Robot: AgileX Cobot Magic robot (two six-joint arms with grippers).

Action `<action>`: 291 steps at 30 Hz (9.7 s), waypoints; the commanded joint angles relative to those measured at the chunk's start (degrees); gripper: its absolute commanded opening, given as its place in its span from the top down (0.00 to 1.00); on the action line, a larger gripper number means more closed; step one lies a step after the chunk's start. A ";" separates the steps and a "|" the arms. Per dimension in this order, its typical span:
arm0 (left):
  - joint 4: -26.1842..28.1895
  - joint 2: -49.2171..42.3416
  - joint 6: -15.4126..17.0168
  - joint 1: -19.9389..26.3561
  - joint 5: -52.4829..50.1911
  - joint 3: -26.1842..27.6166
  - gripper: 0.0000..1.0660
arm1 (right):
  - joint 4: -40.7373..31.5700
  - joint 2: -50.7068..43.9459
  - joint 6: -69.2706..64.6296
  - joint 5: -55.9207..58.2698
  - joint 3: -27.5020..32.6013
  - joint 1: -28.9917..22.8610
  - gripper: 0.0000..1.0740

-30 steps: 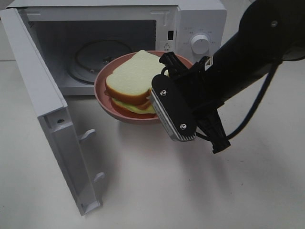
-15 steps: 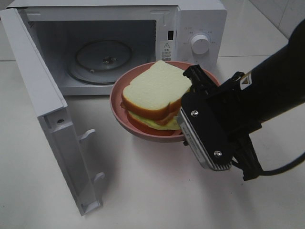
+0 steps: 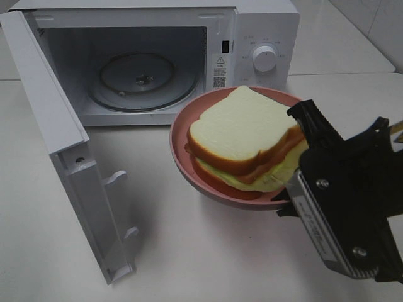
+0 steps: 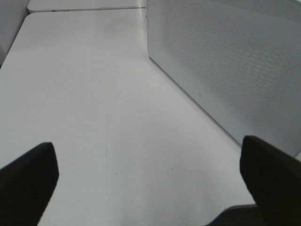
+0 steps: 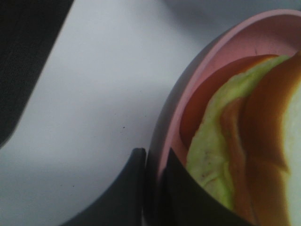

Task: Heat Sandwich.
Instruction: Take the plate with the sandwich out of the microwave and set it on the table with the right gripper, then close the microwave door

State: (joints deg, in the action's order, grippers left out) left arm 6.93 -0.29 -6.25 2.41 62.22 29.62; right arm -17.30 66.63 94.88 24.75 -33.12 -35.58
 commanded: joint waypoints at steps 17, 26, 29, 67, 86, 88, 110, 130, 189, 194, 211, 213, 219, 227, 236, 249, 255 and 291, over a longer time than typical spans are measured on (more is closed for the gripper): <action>0.34 -0.92 -0.11 -0.06 -0.52 0.00 0.09 | 20.34 -16.50 -27.10 7.79 6.53 -0.11 0.99; 0.34 -0.92 -0.11 -0.06 -0.52 0.00 0.09 | 29.28 -16.67 -39.71 9.05 6.53 -0.11 0.99; 0.34 -0.92 -0.11 -0.06 -0.52 0.00 0.09 | 31.28 -16.67 -43.37 9.17 6.53 -0.11 0.99; 0.34 -0.92 -0.11 -0.06 -0.52 0.00 0.09 | 58.04 -8.71 -96.37 16.44 2.81 0.00 0.99; 0.34 -0.92 -0.11 -0.06 -0.52 0.00 0.09 | 61.88 8.59 -118.14 23.49 -11.57 0.06 0.98; 0.34 -0.92 -0.11 -0.06 -0.52 0.00 0.09 | 61.94 9.97 -121.12 25.21 -13.52 0.06 0.98; 0.34 -0.92 -0.11 -0.06 -0.52 0.00 0.09 | 63.77 16.84 -137.97 29.34 -15.24 0.06 0.98; 0.34 -0.92 -0.11 -0.06 -0.52 0.00 0.09 | 71.10 22.06 -149.54 24.47 -10.03 0.06 0.97; 0.34 -0.92 -0.11 -0.06 -0.52 0.00 0.09 | 87.61 34.21 -168.16 10.94 -3.50 8.08 0.97; 0.34 -0.92 -0.11 -0.06 -0.52 0.00 0.09 | 89.04 36.78 -169.02 10.71 -3.50 8.08 0.96; 0.34 -0.92 -0.11 -0.06 -0.52 0.00 0.09 | 88.64 39.42 -169.54 9.05 -3.50 8.08 0.74; 0.34 -0.92 -0.11 -0.06 -0.52 0.00 0.09 | 87.26 38.45 -167.93 9.05 -3.50 7.96 0.61; 0.34 -0.92 -0.11 -0.06 -0.52 0.00 0.09 | 81.70 35.52 -161.40 9.05 -3.50 7.96 0.47; 0.34 -0.92 -0.11 -0.06 -0.52 0.00 0.09 | 67.55 29.22 -145.19 9.05 -3.50 7.96 0.44; 0.34 -0.92 -0.11 -0.06 -0.52 0.00 0.09 | 52.37 20.57 -126.34 9.51 -3.50 7.96 0.35; 0.34 -0.92 -0.11 -0.06 -0.52 0.00 0.09 | 36.90 5.90 -110.01 16.16 -3.50 7.96 0.24; 0.34 -0.92 -0.11 -0.06 -0.52 0.00 0.09 | 30.14 -1.95 -105.42 18.28 -3.50 7.96 0.25; 0.34 -0.92 -0.11 -0.06 -0.52 0.00 0.09 | 27.79 -45.89 -100.90 39.65 -2.69 8.08 0.29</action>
State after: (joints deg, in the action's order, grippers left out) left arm 6.93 -0.29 -6.25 2.41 62.22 29.62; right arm 10.26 22.17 -7.33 63.94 -36.38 -27.62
